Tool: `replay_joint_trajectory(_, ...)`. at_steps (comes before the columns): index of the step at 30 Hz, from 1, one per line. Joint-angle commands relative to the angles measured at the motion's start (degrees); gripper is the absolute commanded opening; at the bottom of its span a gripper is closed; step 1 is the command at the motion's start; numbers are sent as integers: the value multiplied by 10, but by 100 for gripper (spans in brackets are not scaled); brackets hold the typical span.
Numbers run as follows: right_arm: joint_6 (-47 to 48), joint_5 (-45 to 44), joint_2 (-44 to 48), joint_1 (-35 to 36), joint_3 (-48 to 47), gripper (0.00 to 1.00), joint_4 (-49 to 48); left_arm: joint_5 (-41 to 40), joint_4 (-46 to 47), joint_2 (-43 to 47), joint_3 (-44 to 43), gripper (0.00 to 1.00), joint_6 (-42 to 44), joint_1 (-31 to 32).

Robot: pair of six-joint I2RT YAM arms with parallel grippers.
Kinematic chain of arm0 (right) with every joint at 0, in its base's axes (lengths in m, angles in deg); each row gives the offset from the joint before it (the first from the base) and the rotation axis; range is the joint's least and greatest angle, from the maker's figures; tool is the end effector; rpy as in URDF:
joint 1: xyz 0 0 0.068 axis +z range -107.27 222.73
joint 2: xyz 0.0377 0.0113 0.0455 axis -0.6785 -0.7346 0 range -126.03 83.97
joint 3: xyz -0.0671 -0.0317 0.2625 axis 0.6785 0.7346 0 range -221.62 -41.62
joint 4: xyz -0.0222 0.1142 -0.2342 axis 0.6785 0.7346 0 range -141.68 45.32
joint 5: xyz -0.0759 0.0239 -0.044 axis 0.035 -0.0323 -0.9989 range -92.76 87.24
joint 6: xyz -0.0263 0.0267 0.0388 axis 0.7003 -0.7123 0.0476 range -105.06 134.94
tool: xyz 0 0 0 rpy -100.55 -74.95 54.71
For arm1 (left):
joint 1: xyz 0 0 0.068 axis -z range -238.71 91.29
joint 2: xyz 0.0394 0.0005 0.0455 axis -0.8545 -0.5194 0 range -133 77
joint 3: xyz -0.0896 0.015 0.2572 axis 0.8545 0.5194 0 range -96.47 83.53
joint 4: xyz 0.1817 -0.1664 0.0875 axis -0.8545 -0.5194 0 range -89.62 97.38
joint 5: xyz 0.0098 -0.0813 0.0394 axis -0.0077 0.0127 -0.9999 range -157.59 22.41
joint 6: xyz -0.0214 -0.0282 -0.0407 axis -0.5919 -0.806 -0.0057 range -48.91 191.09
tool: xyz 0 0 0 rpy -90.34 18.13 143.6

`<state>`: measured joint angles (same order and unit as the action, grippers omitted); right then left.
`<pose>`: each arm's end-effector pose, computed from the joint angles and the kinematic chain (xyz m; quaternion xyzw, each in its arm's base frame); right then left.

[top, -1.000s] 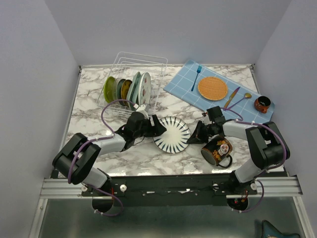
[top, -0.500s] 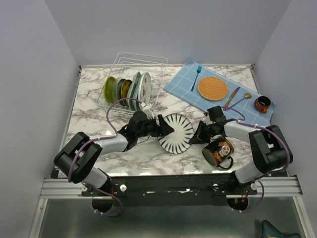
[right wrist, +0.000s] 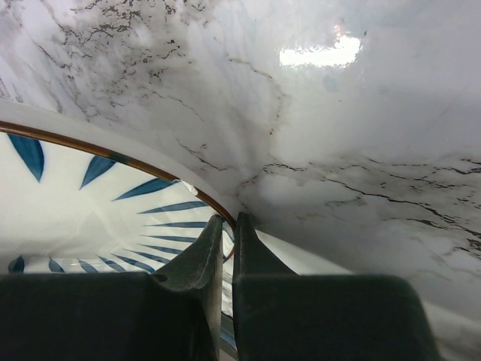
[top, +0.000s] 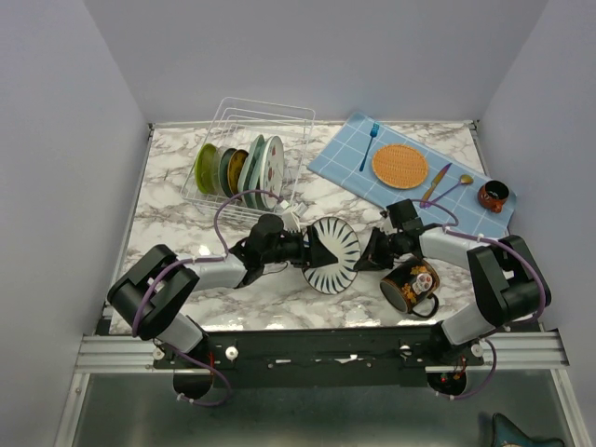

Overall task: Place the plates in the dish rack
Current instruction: Pick up the plate from the corner of the board.

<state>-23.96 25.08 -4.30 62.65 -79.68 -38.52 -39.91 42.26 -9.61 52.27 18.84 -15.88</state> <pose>0.2408 0.1050 0.1332 0.1010 0.9408 0.3137 0.0798 0.2030 -0.2105 0.1727 0.0705 0.8062 -0.5411 0.2289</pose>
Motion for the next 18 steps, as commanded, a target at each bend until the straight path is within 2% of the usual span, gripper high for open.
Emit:
replay_joint_trajectory(1,-29,35,17,18,-20,1,-83,121,58,-4,-10,64,-22,36)
replay_joint_trajectory(6,-18,15,23,18,-25,1,-69,100,1,26,-12,65,9,36)
replay_joint_trajectory(10,-16,13,21,18,-28,1,-64,74,-73,56,-17,69,43,34)
replay_joint_trajectory(18,-16,13,19,18,-29,0,-63,60,-100,86,-10,70,55,25)
